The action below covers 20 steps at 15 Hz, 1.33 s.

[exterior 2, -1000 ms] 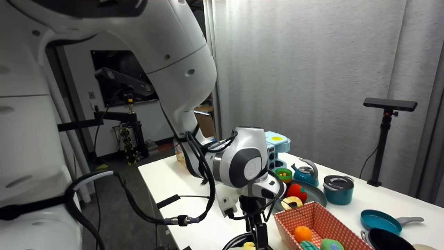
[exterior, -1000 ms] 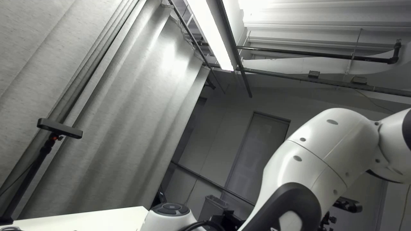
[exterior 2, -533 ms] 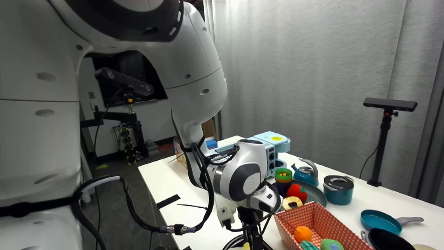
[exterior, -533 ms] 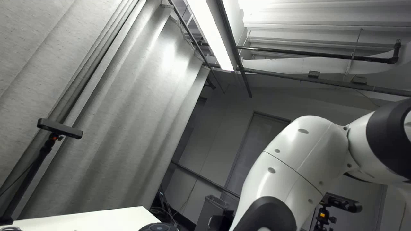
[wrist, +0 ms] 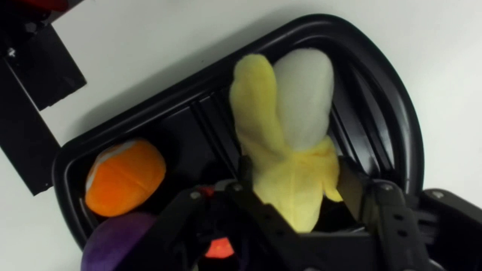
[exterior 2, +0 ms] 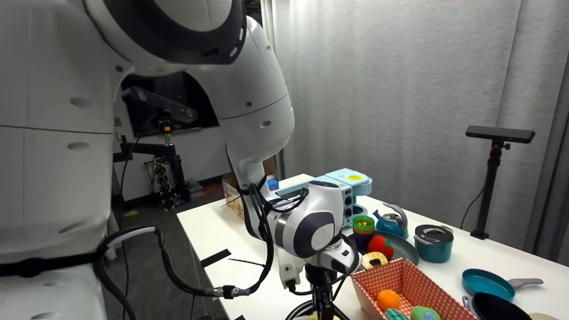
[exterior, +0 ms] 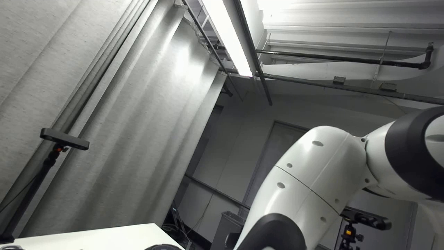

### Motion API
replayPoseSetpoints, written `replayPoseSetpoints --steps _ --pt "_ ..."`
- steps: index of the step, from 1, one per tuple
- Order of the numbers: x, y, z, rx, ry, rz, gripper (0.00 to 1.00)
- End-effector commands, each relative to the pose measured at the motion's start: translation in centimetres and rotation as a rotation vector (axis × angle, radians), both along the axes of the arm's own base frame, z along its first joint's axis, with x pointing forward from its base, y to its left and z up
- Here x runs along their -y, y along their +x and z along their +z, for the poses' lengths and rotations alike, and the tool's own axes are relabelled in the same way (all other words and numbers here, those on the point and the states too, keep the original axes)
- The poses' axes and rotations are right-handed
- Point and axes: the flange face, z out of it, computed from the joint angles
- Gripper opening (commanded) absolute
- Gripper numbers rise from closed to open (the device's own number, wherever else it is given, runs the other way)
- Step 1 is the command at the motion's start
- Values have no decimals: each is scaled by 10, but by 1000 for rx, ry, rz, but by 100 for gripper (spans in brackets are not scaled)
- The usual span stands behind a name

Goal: Pick up the three toys and place them in the basket.

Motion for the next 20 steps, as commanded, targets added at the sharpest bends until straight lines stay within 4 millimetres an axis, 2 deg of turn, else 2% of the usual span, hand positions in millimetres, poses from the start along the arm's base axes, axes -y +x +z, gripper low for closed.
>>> replayPoseSetpoints --steps 1,5,6,12,16,19,20 --pt "3 7 10 39 0 -27 30" --pt "2 15 44 105 -7 -17 2" --pt "0 18 55 126 -8 -10 0" --pt "-14 39 153 336 -77 94 1" --pt "3 61 210 475 -259 174 1" --pt "24 78 226 534 -419 210 1" --pt "31 83 221 543 -465 215 1"
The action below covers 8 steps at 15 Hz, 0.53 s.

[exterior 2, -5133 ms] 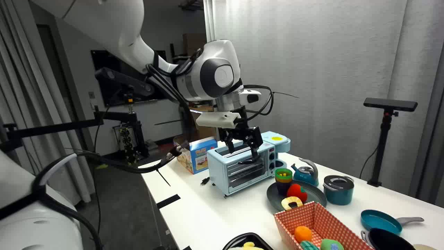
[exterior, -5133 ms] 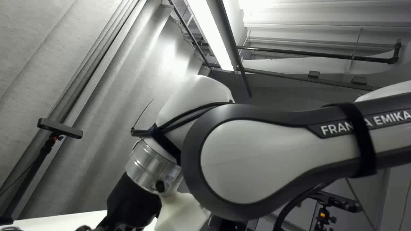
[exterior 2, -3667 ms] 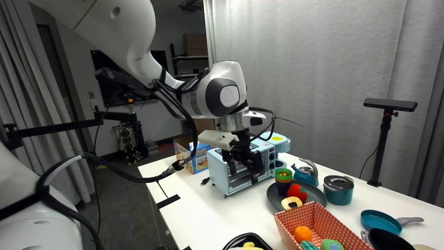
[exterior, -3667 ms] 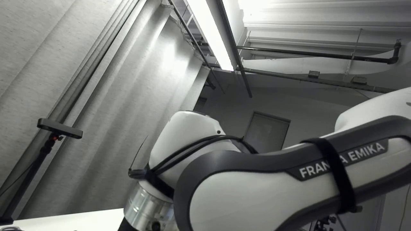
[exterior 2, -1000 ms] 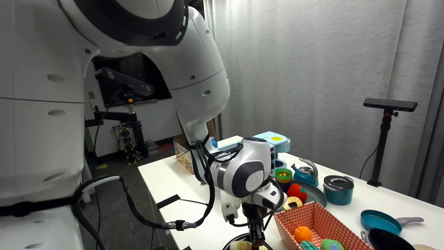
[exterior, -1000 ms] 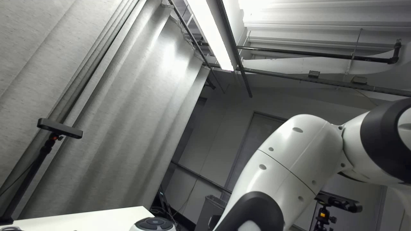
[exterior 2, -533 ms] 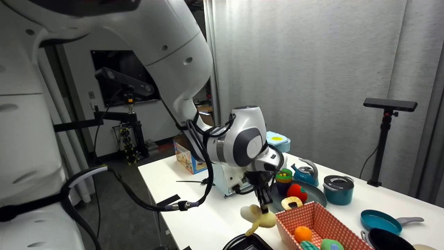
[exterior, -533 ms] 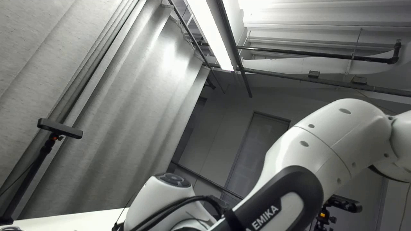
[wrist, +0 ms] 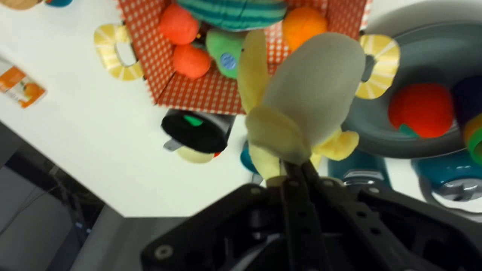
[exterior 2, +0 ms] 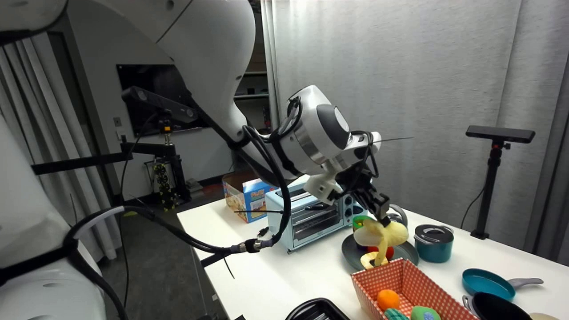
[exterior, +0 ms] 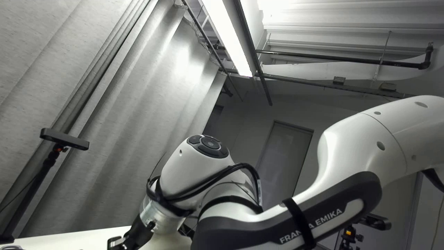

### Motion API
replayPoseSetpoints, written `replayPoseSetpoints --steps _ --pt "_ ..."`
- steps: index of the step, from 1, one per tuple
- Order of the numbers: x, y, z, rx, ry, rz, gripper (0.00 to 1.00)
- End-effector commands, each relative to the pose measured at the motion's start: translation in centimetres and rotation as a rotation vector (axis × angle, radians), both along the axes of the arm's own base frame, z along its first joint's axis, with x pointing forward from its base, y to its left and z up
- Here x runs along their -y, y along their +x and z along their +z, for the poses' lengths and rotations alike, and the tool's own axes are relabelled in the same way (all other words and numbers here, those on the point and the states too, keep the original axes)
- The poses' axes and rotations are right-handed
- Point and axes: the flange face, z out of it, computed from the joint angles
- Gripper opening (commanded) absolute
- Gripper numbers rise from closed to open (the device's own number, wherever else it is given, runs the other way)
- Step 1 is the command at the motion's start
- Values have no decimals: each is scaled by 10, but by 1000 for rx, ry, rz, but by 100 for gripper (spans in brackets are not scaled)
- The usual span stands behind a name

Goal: Pick up the three toys and place them in the basket.

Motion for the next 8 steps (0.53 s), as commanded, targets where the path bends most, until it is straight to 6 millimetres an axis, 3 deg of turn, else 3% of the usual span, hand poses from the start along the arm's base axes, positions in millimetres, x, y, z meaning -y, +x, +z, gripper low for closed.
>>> replayPoseSetpoints --steps 1,2,3,8 --pt "24 18 -5 47 -142 -36 1" --pt "29 19 -14 37 -154 -49 11" --pt "32 19 -28 10 -159 -61 29" --pt "34 14 -73 -94 -148 -69 65"
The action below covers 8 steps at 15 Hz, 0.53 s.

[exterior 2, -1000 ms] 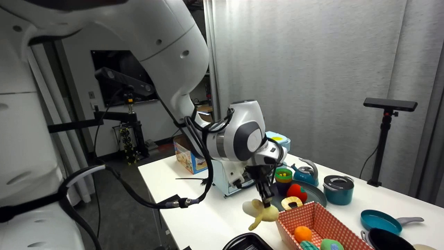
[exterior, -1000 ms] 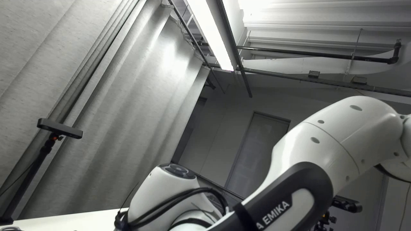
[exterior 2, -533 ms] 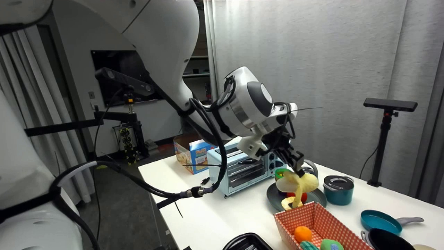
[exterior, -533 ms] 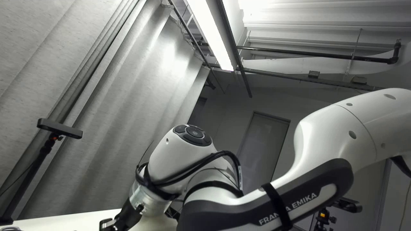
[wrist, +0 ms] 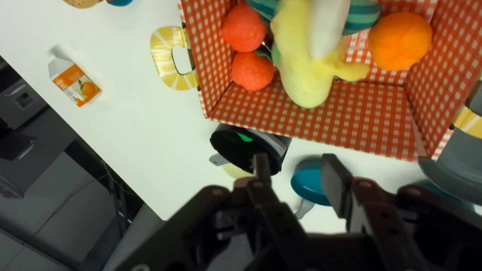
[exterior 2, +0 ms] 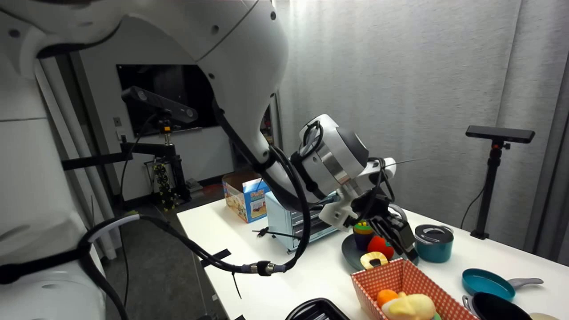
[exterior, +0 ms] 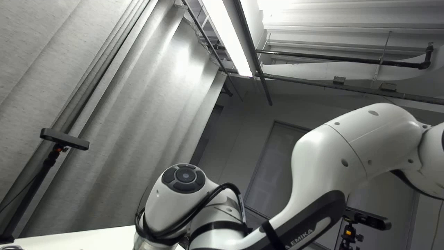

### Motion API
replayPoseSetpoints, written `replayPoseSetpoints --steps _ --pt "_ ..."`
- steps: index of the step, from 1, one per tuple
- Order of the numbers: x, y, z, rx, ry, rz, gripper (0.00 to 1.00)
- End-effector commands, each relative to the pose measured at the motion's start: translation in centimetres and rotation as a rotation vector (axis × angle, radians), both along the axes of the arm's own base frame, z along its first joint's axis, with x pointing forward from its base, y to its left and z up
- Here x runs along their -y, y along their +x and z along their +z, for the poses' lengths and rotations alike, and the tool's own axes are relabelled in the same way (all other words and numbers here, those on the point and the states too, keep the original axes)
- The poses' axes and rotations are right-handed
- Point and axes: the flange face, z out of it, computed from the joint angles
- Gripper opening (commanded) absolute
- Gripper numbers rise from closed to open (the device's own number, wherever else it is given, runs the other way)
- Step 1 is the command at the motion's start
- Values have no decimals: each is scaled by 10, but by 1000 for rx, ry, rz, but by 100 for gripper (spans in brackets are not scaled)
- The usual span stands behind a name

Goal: Pick up the three toys and place them in the basket.

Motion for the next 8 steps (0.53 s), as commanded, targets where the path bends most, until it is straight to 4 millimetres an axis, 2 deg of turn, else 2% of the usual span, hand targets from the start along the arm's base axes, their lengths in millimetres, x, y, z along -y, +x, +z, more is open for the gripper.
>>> replayPoseSetpoints --steps 1,4,5,8 --pt "-1 3 -19 -35 0 -17 73" --pt "-4 -1 -23 -50 9 -12 95" --pt "-7 -4 -21 -51 16 -11 99" --pt "-17 -15 -21 -67 51 -26 100"
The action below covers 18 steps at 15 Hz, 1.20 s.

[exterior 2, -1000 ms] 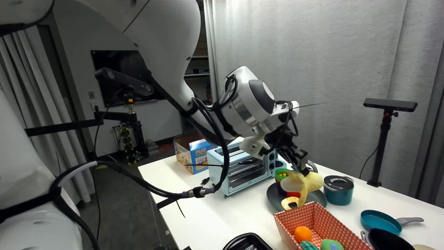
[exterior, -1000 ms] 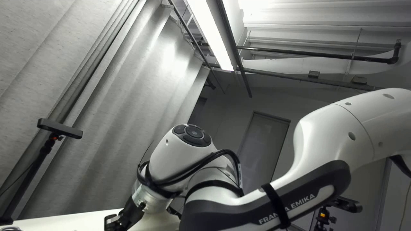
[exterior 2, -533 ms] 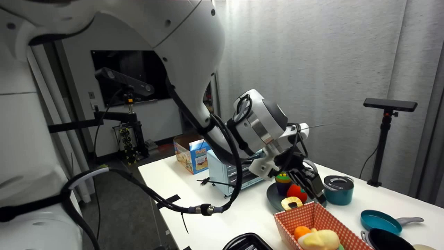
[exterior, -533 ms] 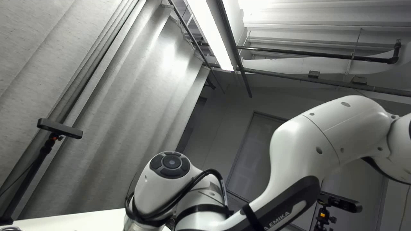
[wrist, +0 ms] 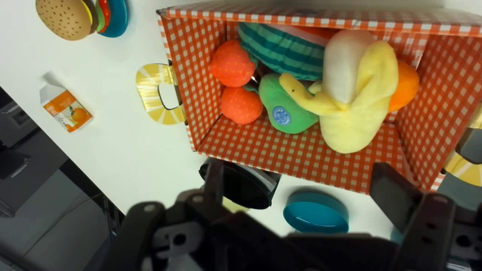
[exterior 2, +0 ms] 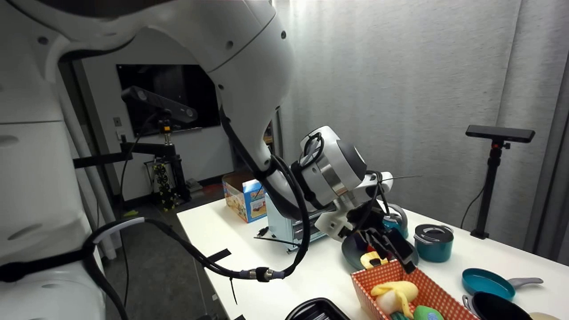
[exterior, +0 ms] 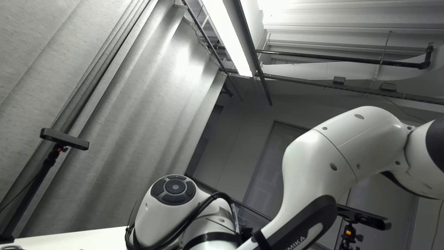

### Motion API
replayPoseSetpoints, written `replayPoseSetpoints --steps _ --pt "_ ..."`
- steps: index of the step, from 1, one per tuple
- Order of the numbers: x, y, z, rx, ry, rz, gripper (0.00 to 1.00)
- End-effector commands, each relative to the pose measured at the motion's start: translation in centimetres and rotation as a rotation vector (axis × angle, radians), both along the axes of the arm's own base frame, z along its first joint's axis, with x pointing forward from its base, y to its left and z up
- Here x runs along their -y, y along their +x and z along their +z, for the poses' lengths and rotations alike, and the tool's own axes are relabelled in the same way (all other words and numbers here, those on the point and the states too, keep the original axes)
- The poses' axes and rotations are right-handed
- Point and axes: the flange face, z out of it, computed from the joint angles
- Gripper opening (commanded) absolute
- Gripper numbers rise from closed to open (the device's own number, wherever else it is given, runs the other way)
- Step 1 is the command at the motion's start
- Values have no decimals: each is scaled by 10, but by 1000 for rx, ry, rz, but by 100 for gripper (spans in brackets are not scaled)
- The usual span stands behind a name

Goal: Pick up the three toys and place them in the basket.

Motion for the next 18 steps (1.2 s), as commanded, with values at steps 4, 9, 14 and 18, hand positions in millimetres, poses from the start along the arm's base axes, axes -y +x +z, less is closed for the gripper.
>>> replayPoseSetpoints --steps 4,9,14,18 --pt "-31 -42 -16 -93 124 -68 100" --pt "-40 -76 -53 -201 189 -166 100" --pt "-28 -94 -83 -252 252 -270 100" --pt "-16 -90 -101 -248 268 -309 100"
